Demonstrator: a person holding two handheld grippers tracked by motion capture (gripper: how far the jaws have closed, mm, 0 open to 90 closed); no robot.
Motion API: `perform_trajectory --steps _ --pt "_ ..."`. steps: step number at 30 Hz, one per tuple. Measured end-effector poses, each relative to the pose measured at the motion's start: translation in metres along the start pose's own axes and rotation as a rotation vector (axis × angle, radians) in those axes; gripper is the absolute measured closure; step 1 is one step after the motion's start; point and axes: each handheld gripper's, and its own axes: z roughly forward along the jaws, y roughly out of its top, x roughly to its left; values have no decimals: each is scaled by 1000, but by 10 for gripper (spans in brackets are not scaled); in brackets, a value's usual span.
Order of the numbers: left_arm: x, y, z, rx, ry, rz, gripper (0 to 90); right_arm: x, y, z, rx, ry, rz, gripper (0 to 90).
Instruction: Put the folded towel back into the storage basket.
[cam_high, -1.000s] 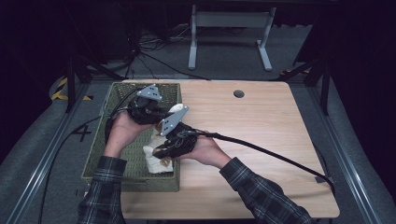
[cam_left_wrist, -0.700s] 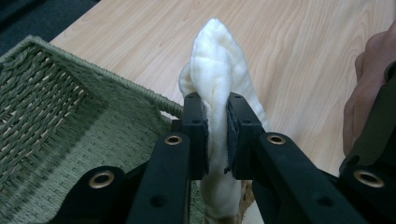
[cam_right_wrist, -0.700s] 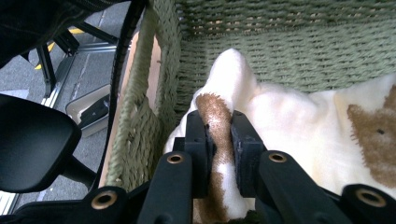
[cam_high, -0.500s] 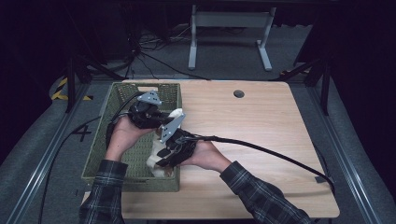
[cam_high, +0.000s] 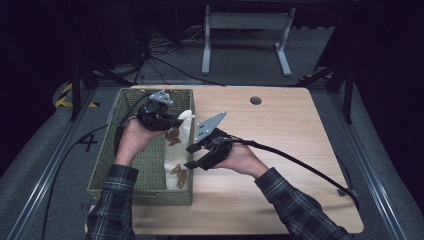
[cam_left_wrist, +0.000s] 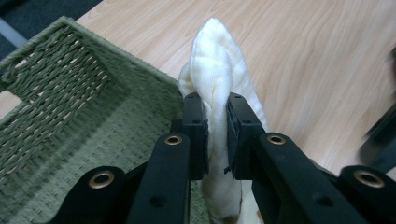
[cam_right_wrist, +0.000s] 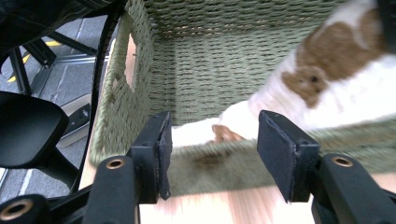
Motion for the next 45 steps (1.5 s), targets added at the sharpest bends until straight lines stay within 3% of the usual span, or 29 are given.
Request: perform_trajectory --steps 5,10,19,24,27,30,36,40,45 --pt "8 4 6 38 18 -12 801 -8 -19 -28 -10 -31 17 437" --pt "15 6 10 52 20 -21 798 -9 -36 -44 -11 -50 31 434" --pt "32 3 33 105 26 -41 783 -13 -65 -66 -17 -81 63 431" --pt "38 7 38 82 62 -36 643 -17 -75 -76 -16 -99 76 429" --pt "36 13 35 57 83 -24 560 -18 -79 -79 -17 -106 84 423" --pt "34 15 32 26 72 -20 468 -19 -82 -82 -24 -110 88 414" --pt "25 17 32 11 53 -15 336 -21 -90 -86 -20 -122 108 383" --pt "10 23 35 -8 8 -20 270 -23 -99 -92 -10 -129 121 364" --pt "-7 31 38 -13 3 -8 229 -24 -108 -101 -3 -145 116 353"
